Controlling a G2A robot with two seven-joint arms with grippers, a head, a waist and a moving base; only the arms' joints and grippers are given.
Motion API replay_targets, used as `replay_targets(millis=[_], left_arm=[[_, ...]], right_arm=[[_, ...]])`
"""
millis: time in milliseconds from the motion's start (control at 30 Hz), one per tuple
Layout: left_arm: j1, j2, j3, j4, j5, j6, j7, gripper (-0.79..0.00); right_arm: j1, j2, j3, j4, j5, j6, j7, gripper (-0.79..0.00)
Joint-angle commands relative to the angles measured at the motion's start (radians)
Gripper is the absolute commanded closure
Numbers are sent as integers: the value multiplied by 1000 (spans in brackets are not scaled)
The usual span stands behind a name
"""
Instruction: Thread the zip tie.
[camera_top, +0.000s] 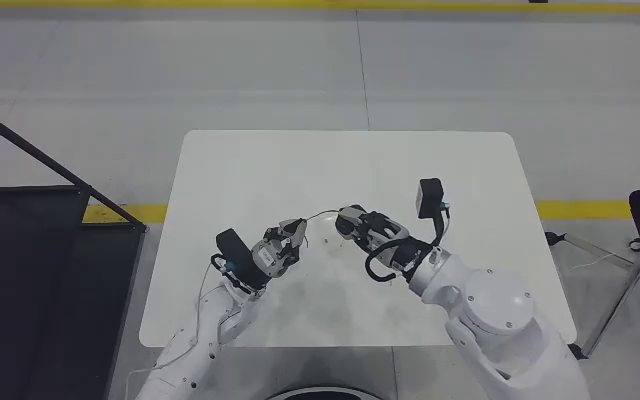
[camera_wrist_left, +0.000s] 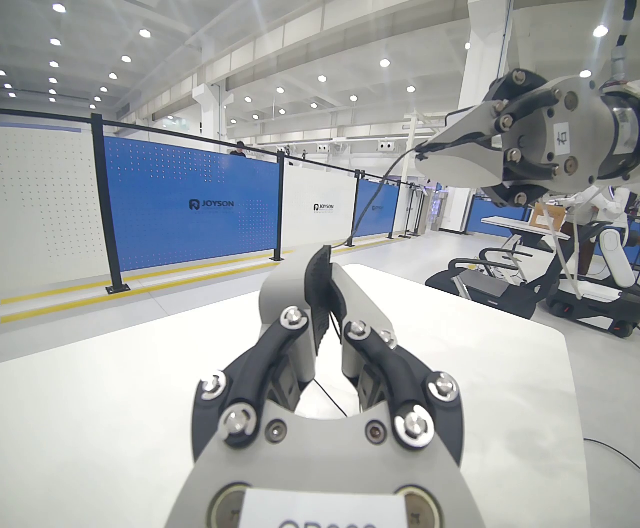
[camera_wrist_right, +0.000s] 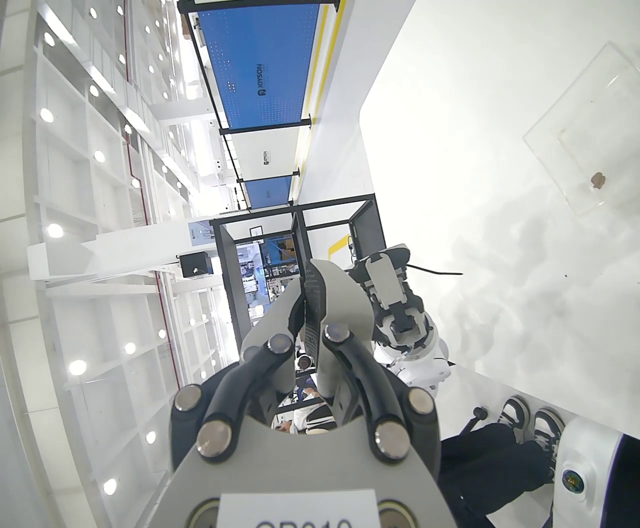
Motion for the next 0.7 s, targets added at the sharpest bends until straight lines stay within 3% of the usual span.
replay_targets(millis=[0,300,667], left_arm=[[0,0,0,0,0,0,0,0],[0,0,0,0,0,0,0,0],[0,0,0,0,0,0,0,0]], right_arm=[[1,-1,-2,1,-4,5,0,0],[0,-12,-6,3,-7,1,-10,0],[30,-21,-33,8,-55,67,1,0]])
